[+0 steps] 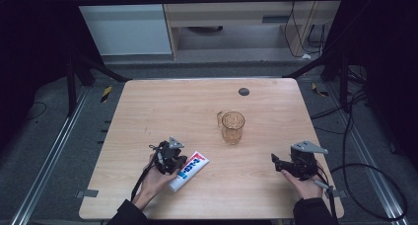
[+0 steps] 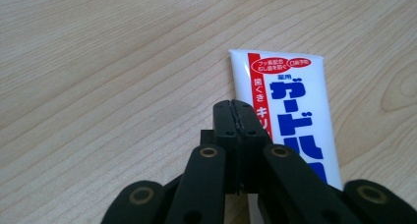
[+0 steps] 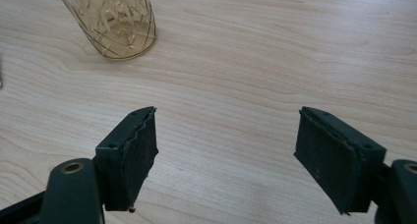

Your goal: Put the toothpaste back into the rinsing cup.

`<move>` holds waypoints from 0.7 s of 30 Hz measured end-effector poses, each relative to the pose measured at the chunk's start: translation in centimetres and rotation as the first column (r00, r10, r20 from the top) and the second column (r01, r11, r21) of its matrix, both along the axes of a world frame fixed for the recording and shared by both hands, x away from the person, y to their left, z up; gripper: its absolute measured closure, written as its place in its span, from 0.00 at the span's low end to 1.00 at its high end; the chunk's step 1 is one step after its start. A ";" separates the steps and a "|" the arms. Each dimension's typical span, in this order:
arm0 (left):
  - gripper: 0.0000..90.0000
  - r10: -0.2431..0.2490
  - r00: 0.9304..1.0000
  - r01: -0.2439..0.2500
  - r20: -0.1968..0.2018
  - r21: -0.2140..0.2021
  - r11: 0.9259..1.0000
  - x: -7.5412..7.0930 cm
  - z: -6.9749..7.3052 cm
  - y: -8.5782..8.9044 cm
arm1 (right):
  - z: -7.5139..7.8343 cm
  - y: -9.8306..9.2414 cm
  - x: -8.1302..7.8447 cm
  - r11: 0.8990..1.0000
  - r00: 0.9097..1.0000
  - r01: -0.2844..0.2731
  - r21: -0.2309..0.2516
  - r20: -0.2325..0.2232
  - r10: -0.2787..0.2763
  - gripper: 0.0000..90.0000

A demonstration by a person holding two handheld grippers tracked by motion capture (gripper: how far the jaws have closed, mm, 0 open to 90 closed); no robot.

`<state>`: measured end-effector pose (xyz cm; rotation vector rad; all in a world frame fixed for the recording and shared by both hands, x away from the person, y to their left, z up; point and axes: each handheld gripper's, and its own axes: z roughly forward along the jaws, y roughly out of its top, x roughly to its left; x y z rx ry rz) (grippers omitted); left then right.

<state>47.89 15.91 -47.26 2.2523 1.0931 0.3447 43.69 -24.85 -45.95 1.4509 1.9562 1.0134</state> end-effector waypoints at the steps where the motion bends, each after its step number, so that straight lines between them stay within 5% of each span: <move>1: 0.99 -0.002 1.000 0.002 0.002 -0.002 1.000 0.0 0.1 0.1 | 0.0 0.0 0.0 1.000 1.000 0.001 0.000 0.000 -0.001 0.26; 11: 0.77 -0.036 0.998 0.040 0.058 -0.068 0.997 -0.8 4.6 2.1 | -0.1 -0.2 -0.1 1.000 1.000 0.007 -0.016 -0.001 -0.007 0.26; 21: 0.52 -0.100 0.993 0.104 0.060 -0.057 0.993 -1.8 6.8 1.9 | 0.0 -0.4 -0.1 1.000 1.000 0.009 -0.015 0.001 -0.009 0.26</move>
